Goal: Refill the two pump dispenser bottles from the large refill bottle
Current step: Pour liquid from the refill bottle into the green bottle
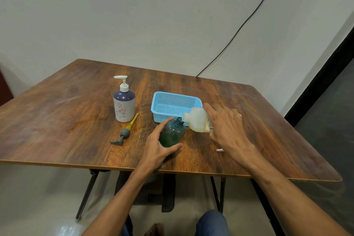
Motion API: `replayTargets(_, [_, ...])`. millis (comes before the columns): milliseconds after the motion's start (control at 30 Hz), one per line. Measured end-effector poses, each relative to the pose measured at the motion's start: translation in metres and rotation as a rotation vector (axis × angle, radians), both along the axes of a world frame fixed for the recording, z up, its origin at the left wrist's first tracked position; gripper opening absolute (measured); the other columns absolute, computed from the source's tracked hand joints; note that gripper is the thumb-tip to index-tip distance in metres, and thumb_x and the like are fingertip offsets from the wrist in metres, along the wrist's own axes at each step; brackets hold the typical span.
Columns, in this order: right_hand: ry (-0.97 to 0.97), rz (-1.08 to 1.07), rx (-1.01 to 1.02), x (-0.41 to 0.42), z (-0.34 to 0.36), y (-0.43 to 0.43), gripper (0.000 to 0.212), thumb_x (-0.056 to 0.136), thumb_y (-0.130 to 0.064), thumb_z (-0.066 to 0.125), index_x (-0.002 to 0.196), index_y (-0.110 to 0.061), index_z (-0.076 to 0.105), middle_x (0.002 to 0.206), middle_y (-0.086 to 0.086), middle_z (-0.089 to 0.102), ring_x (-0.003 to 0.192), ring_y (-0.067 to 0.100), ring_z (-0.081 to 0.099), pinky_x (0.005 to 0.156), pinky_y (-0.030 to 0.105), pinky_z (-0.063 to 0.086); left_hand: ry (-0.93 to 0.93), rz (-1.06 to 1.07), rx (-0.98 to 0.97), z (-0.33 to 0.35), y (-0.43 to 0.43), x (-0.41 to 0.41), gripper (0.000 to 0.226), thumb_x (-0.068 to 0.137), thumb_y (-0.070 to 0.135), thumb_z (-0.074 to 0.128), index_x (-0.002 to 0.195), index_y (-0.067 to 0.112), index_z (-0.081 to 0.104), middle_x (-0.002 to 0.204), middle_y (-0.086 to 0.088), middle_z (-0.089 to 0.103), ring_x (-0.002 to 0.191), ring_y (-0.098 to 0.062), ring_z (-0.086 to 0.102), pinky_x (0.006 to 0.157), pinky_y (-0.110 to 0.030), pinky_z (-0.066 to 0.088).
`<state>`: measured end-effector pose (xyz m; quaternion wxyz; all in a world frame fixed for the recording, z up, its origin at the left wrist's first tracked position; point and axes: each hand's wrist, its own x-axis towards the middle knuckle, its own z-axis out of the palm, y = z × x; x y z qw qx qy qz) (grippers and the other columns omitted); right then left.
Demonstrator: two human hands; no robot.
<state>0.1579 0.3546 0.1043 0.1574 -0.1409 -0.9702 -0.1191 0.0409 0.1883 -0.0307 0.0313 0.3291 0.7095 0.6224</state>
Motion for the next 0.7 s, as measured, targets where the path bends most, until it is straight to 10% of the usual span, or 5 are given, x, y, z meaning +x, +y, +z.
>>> replayTargets(700, [-0.022, -0.001, 0.014, 0.0019, 0.0042, -0.0020, 0.080, 0.078, -0.030, 0.078, 0.145, -0.023, 0.035, 0.128, 0.006, 0.058, 0.115, 0.027, 0.057, 0.094, 0.043, 0.042, -0.002, -0.005, -0.002, 0.0007, -0.0005, 0.0003, 0.087, 0.072, 0.028, 0.092, 0.133, 0.061, 0.040, 0.142, 0.022, 0.050, 0.131, 0.003, 0.047, 0.105, -0.015, 0.039])
